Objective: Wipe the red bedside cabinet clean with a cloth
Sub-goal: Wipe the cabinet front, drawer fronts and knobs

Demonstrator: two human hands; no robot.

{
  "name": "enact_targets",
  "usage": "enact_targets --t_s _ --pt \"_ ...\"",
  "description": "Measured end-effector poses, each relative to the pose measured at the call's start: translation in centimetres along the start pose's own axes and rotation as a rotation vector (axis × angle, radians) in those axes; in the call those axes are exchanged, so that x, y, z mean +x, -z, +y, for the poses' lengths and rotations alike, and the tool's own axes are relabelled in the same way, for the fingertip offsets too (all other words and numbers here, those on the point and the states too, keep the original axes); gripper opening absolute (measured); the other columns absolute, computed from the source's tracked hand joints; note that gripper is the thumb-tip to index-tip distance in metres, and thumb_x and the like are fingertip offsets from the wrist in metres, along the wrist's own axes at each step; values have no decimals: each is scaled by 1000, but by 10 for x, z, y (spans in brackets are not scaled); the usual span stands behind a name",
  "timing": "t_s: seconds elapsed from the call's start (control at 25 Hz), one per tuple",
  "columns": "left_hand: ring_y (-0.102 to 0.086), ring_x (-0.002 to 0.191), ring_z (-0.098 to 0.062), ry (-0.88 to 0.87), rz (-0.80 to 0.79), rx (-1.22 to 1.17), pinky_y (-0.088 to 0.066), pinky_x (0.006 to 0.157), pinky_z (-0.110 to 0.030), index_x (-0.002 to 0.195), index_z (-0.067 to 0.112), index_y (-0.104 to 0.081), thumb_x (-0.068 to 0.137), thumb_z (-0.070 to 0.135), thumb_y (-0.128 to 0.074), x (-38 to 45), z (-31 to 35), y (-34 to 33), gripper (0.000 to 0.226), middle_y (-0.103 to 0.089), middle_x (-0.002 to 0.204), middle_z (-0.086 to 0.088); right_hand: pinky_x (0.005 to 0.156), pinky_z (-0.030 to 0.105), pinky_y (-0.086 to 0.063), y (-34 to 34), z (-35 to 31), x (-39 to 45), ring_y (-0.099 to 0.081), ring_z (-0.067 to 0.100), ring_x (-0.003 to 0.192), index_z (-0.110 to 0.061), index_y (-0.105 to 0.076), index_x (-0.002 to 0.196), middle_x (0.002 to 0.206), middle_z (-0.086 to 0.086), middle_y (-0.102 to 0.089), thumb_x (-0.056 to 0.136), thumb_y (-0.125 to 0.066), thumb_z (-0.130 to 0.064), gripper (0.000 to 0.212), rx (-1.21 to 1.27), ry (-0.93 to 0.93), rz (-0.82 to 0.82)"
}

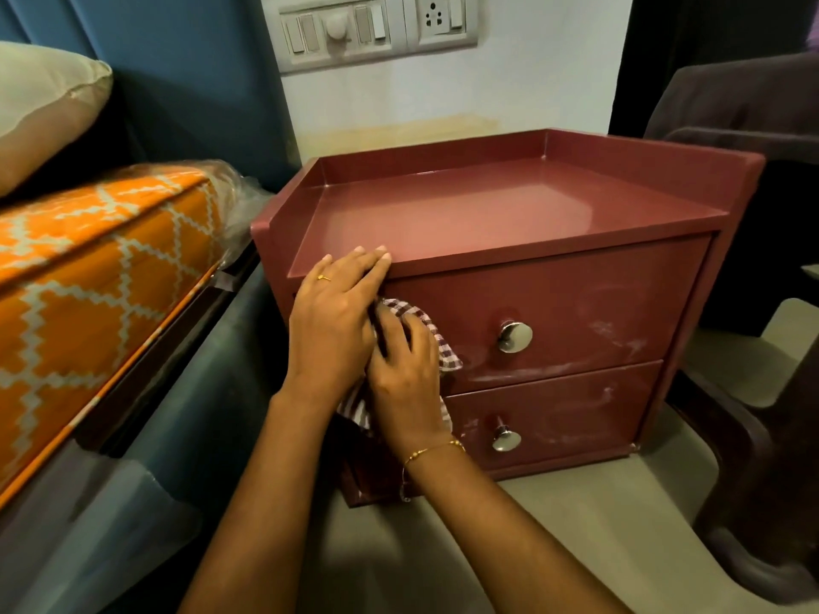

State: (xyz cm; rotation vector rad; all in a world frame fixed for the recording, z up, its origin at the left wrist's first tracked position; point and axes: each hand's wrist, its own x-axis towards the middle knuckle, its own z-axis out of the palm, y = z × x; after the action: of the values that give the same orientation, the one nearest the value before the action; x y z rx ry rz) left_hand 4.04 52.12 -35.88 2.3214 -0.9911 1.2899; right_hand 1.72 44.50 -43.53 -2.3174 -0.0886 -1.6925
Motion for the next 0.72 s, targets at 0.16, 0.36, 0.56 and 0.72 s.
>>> enact_targets --t_s 0.16,0.36,0.56,0.72 --pt "-57 119 -30 3 -30 -17 -24 109 -47 120 2 -60 75 -6 -38 2 0 2 50 -64 123 -13 86 29 -43 18 27 14 -47 33 98 -4 -59 117 113 24 -58 76 -68 6 44 29 -400 156" --pt "-54 122 -33 -1 -12 -11 -27 108 -47 122 -1 -58 80 1 -39 -2 9 -5 46 -62 125 -16 89 40 -44 10 18 1 -41 32 102 -2 -58 119 121 23 -51 76 -64 8 45 -3 -325 79" --pt "-52 124 -32 -6 -33 -19 -29 108 -45 126 0 -54 79 -3 -52 -3 8 -4 47 -59 128 -15 79 41 -55 15 45 -26 -40 27 104 -13 -58 117 123 8 -40 72 -67 12 53 -43 -301 57" --pt "-53 122 -28 17 -2 -28 -27 109 -35 124 2 -56 77 -4 -45 -4 7 -7 49 -60 128 -13 84 51 -50 9 12 -8 -40 32 106 -3 -63 111 116 23 -56 69 -68 11 45 61 -353 17"
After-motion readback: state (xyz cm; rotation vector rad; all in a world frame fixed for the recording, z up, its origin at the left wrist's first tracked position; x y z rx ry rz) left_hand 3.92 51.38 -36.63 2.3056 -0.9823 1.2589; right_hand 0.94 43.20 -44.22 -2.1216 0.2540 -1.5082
